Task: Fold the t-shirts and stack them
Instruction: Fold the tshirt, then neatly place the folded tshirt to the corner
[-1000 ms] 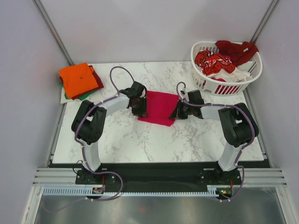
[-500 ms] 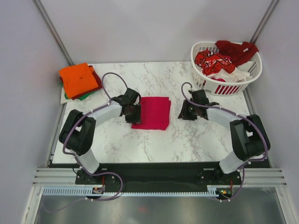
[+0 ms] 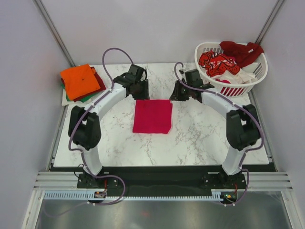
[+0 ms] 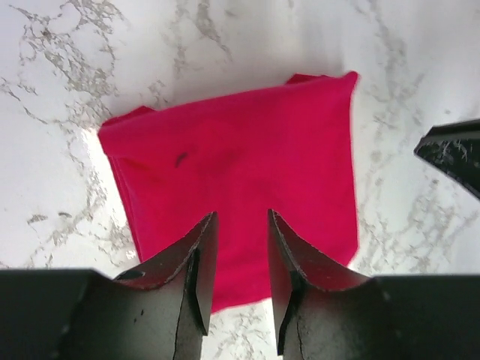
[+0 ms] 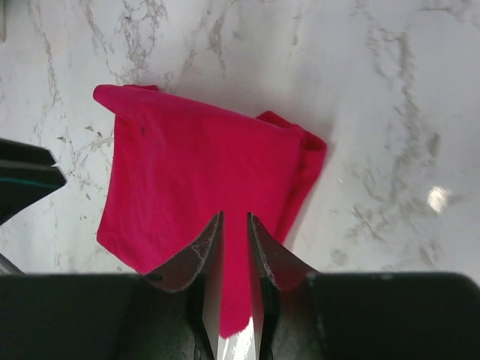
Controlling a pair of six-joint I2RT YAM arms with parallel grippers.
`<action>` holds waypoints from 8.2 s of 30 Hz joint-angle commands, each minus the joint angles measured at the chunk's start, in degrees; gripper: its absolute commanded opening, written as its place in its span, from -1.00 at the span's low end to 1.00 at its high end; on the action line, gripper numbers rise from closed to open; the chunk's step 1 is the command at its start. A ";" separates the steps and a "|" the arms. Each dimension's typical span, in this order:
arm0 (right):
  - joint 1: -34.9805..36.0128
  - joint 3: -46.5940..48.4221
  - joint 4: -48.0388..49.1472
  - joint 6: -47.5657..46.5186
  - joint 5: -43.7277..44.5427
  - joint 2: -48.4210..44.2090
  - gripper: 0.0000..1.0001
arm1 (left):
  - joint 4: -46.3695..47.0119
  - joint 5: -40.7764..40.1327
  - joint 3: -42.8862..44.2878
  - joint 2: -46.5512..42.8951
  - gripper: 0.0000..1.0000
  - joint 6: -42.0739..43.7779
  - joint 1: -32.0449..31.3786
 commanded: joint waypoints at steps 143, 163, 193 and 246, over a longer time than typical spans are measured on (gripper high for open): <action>3.06 -25.25 -10.74 -3.66 -1.13 -36.54 0.71 | -14.23 2.44 24.68 10.79 0.61 -20.64 85.52; 7.72 -26.13 -9.86 -4.10 -0.60 -38.12 0.72 | 10.00 0.35 -7.21 -24.63 0.59 -17.66 66.14; 8.07 -26.31 -8.63 -4.10 1.16 -27.50 0.73 | 18.47 7.19 44.00 37.57 0.12 -8.23 50.38; 13.79 -16.82 -25.41 6.01 17.05 -68.44 0.87 | 35.61 6.37 -50.64 -73.79 1.00 -0.68 22.78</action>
